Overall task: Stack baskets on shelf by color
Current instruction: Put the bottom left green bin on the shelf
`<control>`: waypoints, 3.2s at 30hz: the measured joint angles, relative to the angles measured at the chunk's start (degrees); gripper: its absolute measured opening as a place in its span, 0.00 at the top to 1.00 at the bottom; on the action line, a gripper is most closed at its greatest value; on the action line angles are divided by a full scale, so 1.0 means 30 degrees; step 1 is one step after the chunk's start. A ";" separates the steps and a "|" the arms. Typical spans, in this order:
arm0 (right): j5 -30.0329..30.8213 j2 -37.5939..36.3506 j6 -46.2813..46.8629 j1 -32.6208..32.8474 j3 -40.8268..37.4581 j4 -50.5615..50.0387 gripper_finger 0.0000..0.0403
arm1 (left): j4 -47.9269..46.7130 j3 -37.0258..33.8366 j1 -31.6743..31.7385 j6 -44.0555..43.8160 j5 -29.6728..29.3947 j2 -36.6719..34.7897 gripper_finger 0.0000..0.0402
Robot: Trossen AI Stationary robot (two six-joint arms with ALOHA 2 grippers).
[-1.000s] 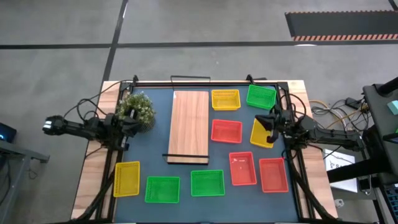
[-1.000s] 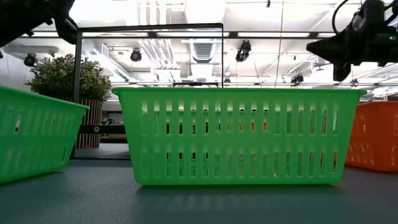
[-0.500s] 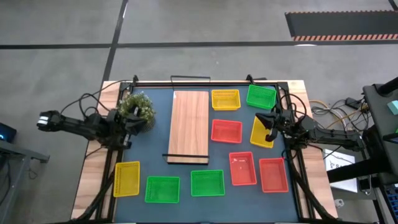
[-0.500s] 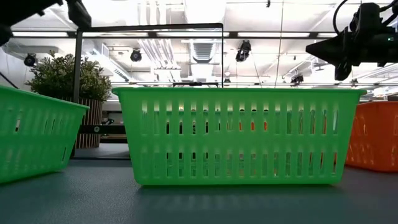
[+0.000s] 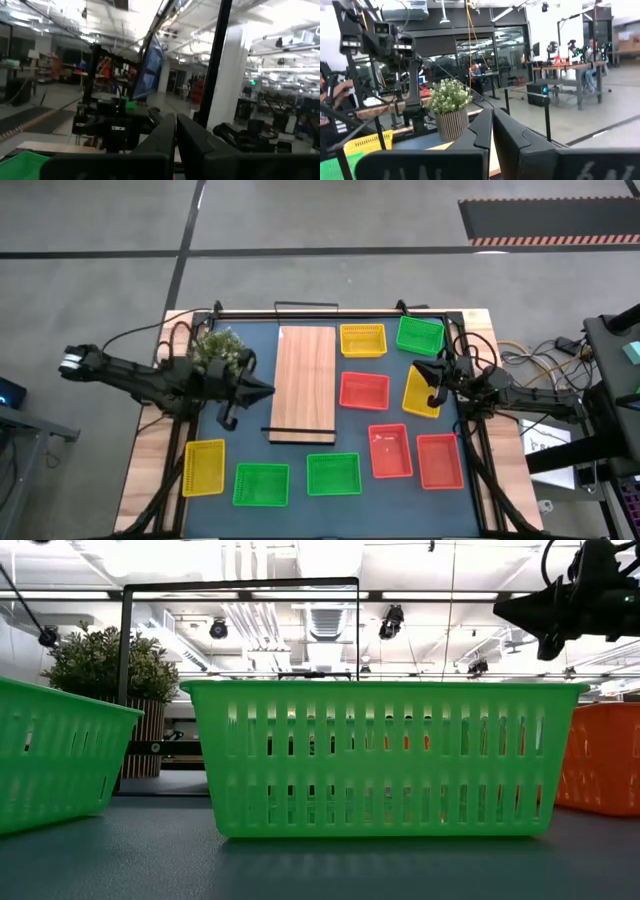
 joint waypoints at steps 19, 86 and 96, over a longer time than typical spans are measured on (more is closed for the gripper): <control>-0.1005 -0.0015 -0.1866 0.0022 0.0000 0.0606 0.98 | -2.1602 1.1855 -0.9105 -1.2097 -0.1345 0.6646 1.00; -0.1887 0.0007 -0.1152 0.0095 0.0000 0.0067 0.98 | -2.2338 1.1512 -1.2606 -1.1984 -0.1890 1.7833 0.65; -0.1901 0.0007 -0.1192 0.0095 0.0000 0.0067 0.98 | -2.2278 1.1514 -1.2606 -1.1910 -0.1377 1.7735 0.98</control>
